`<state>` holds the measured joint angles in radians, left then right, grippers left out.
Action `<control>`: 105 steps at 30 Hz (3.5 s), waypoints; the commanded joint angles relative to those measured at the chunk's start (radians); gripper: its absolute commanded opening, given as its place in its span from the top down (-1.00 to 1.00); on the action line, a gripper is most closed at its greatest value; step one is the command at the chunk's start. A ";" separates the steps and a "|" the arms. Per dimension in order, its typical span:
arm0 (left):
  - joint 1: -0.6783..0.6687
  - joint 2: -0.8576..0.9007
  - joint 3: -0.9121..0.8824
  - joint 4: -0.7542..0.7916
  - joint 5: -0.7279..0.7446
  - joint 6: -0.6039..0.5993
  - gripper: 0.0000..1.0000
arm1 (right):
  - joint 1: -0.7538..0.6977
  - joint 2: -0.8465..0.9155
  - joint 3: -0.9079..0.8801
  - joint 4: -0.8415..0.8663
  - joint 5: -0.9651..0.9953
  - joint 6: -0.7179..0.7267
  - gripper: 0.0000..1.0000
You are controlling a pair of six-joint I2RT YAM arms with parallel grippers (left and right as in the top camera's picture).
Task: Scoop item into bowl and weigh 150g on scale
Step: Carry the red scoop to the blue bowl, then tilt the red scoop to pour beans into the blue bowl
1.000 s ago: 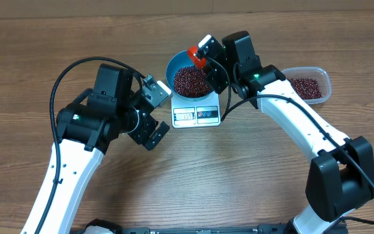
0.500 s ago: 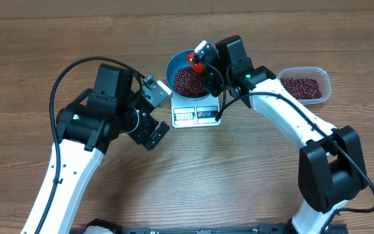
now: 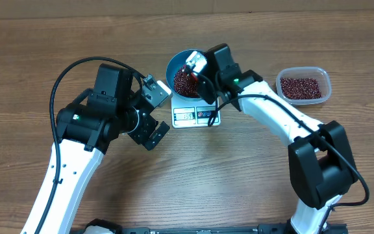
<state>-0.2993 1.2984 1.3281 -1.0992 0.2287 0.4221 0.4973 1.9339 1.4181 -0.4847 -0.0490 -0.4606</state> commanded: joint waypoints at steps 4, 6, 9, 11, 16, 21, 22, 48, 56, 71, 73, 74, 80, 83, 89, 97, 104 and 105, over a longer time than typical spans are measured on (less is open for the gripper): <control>0.004 0.004 -0.002 0.000 0.007 0.012 -0.99 | 0.012 -0.001 0.004 -0.023 -0.072 0.063 0.93; 0.004 0.004 -0.002 0.000 0.007 0.012 -0.99 | 0.011 -0.002 0.005 -0.022 -0.088 0.102 0.93; 0.004 0.004 -0.002 0.000 0.007 0.012 -0.99 | 0.011 -0.002 0.026 -0.050 -0.106 0.151 0.93; 0.004 0.004 -0.002 0.000 0.007 0.012 -0.99 | 0.007 -0.002 0.052 -0.083 -0.163 0.171 0.93; 0.004 0.004 -0.002 0.000 0.007 0.012 -0.99 | -0.045 -0.002 0.063 -0.100 -0.296 0.270 0.93; 0.004 0.004 -0.002 0.000 0.007 0.012 -0.99 | -0.129 -0.002 0.063 -0.100 -0.431 0.329 0.92; 0.004 0.004 -0.002 0.000 0.007 0.012 -0.99 | -0.138 -0.002 0.064 -0.100 -0.456 0.336 0.93; 0.004 0.004 -0.002 0.000 0.007 0.012 -0.99 | -0.364 -0.156 0.064 -0.234 -0.922 0.386 0.93; 0.004 0.004 -0.002 0.000 0.007 0.012 -0.99 | -0.321 -0.161 0.063 -0.230 -0.755 0.381 0.92; 0.004 0.004 -0.002 0.000 0.007 0.012 -0.99 | -0.168 -0.250 0.071 -0.161 -0.336 0.321 0.93; 0.004 0.004 -0.002 0.000 0.007 0.012 -0.99 | -0.152 -0.245 0.071 -0.141 -0.267 0.321 0.93; 0.004 0.004 -0.002 0.000 0.007 0.012 -0.99 | -0.147 -0.245 0.071 -0.141 -0.240 0.321 0.93; 0.004 0.004 -0.002 0.000 0.007 0.012 -0.99 | -0.145 -0.245 0.071 -0.146 -0.298 0.323 0.93; 0.004 0.004 -0.002 0.000 0.007 0.012 -0.99 | -0.145 -0.246 0.071 -0.149 -0.319 0.322 0.93; 0.004 0.004 -0.002 0.000 0.007 0.012 -0.99 | -0.144 -0.248 0.070 -0.130 -0.257 0.321 0.93; 0.004 0.004 -0.002 0.000 0.007 0.012 -0.99 | -0.143 -0.279 0.070 -0.120 -0.282 0.329 0.92; 0.004 0.004 -0.002 0.000 0.007 0.012 -1.00 | -0.137 -0.269 0.069 -0.113 -0.258 0.325 0.92; 0.004 0.004 -0.002 0.000 0.007 0.012 -0.99 | -0.137 -0.285 0.070 -0.145 -0.259 0.326 0.93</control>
<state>-0.2993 1.2984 1.3281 -1.0988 0.2287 0.4221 0.3527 1.6932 1.4536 -0.6044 -0.3309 -0.1314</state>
